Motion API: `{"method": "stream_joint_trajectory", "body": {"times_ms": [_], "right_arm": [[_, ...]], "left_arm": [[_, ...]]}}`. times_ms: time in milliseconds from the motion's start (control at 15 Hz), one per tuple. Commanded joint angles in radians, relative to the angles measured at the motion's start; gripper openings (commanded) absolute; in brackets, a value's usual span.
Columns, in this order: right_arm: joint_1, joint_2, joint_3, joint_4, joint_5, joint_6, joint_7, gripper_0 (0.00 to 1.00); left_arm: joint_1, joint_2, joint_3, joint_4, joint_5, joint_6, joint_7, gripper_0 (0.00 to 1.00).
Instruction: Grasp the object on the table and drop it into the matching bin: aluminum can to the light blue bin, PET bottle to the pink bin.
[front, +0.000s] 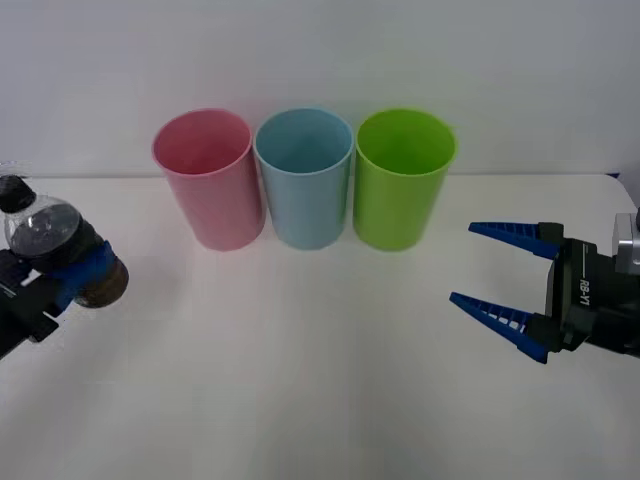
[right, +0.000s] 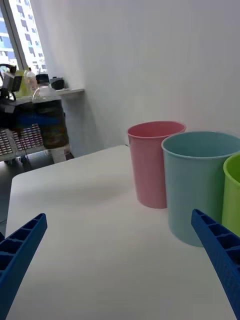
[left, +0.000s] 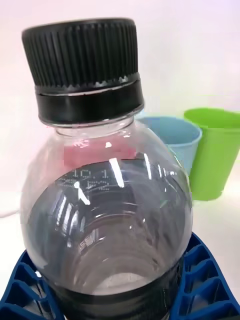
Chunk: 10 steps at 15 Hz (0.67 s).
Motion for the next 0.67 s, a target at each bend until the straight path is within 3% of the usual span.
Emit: {"method": "stream_joint_trajectory", "body": {"times_ms": [67,333,467,667], "right_arm": [[0.000,0.000,0.000,0.000,0.000,0.000,0.000,1.00],[0.000,0.000,0.000,0.000,0.000,0.000,0.000,1.00],[0.000,0.000,0.000,0.000,0.000,0.000,0.000,1.00],[0.000,0.000,0.000,0.000,0.000,0.000,0.000,1.00]], "left_arm": [[0.017,0.157,0.004,-0.096,0.118,0.152,0.051,0.00],[-0.178,0.267,-0.114,-0.072,0.245,0.247,0.051,0.00],[-0.385,0.319,-0.248,0.010,0.320,0.267,0.048,0.00],[-0.678,0.324,-0.434,0.185,0.351,0.267,0.044,0.00]]}}
